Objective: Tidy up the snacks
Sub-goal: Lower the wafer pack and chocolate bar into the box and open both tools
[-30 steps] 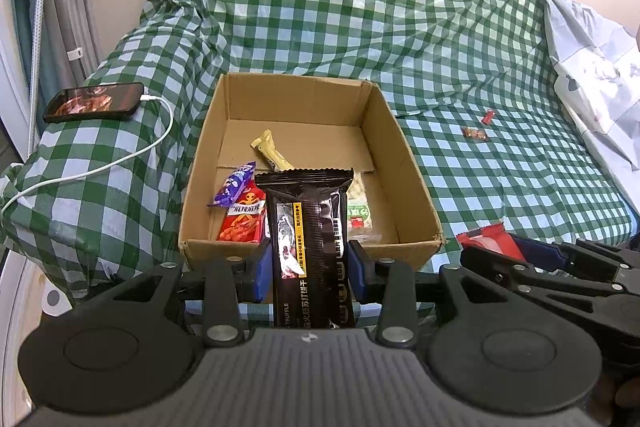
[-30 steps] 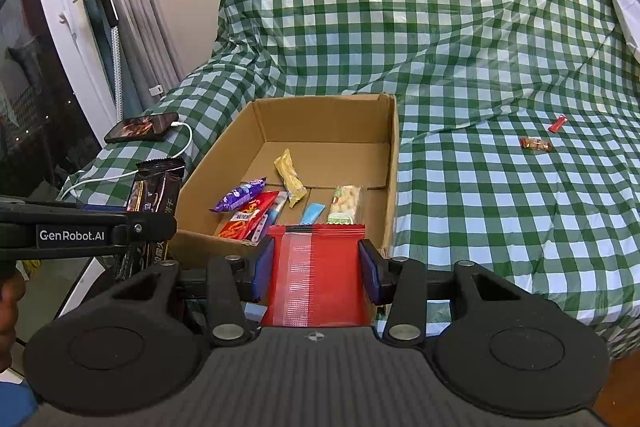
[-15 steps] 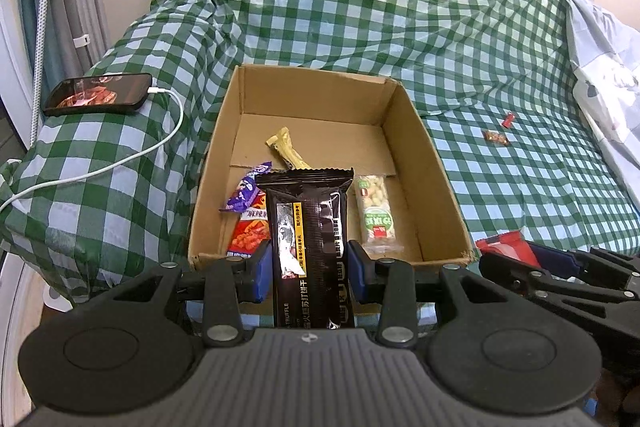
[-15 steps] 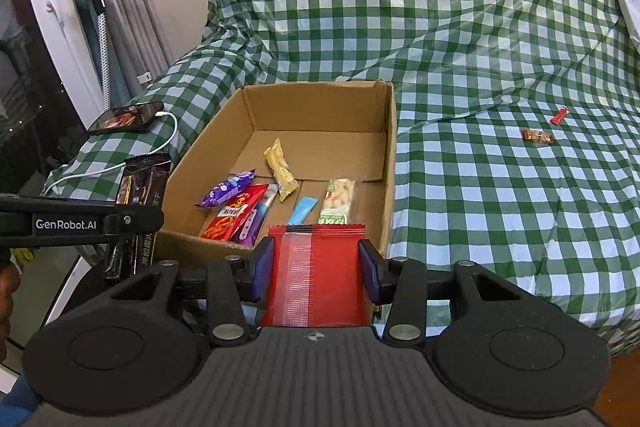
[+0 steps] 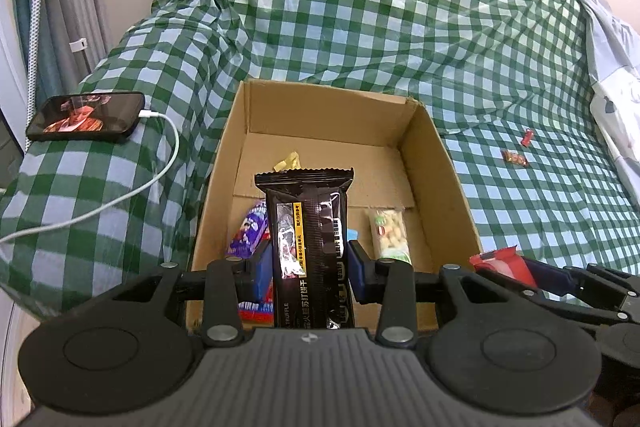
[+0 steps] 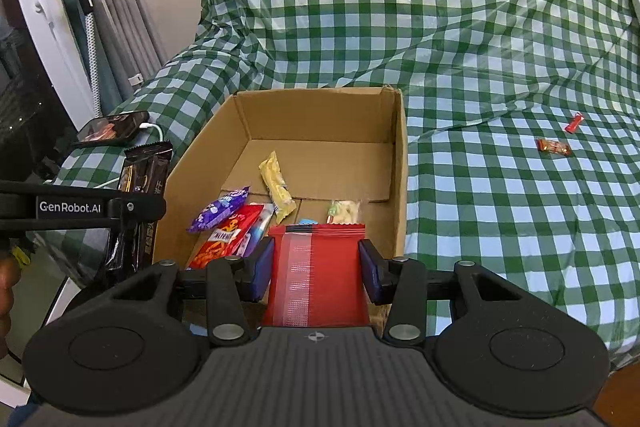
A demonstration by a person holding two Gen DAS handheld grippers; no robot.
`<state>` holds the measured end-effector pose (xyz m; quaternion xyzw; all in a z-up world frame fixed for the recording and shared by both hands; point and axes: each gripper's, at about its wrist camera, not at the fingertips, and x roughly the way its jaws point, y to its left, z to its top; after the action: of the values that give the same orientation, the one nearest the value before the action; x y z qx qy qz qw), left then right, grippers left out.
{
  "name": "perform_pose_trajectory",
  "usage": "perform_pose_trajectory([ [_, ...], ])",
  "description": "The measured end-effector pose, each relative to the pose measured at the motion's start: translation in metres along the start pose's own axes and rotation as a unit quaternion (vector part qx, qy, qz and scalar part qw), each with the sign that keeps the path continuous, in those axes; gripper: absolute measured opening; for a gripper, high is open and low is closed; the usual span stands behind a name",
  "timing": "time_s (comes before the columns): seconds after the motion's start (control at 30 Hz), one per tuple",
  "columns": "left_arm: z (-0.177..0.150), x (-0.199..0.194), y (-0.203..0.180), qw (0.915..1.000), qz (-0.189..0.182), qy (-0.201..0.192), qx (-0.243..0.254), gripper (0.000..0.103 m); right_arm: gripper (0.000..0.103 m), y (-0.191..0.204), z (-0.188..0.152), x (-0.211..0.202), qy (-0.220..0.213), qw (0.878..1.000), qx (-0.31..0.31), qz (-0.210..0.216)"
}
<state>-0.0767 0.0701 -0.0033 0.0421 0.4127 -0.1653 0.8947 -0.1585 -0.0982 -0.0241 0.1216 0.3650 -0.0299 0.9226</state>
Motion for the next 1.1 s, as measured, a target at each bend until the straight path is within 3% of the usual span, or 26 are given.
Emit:
perform_pose_trajectory([
  [0.43, 0.029, 0.07, 0.006, 0.9994, 0.005, 0.033, 0.003, 0.043, 0.047, -0.005, 0.033, 0.064, 0.015, 1.0, 0.004, -0.002],
  [0.97, 0.045, 0.134, 0.012, 0.9981, 0.023, 0.057, 0.011, 0.045, 0.048, -0.018, 0.044, 0.126, 0.039, 0.999, 0.02, -0.012],
  [1.03, 0.047, 0.135, 0.014, 0.9979, 0.025, 0.058, 0.008, 0.072, 0.052, -0.019, 0.045, 0.127, 0.035, 0.999, 0.024, -0.01],
  [1.07, 0.047, 0.133, 0.015, 0.9981, 0.026, 0.056, 0.005, 0.096, 0.057, -0.02, 0.046, 0.128, 0.032, 0.999, 0.028, -0.011],
  [1.1, 0.046, 0.128, 0.016, 0.9983, 0.036, 0.047, -0.002, 0.102, 0.068, -0.02, 0.046, 0.127, 0.032, 0.999, 0.032, -0.008],
])
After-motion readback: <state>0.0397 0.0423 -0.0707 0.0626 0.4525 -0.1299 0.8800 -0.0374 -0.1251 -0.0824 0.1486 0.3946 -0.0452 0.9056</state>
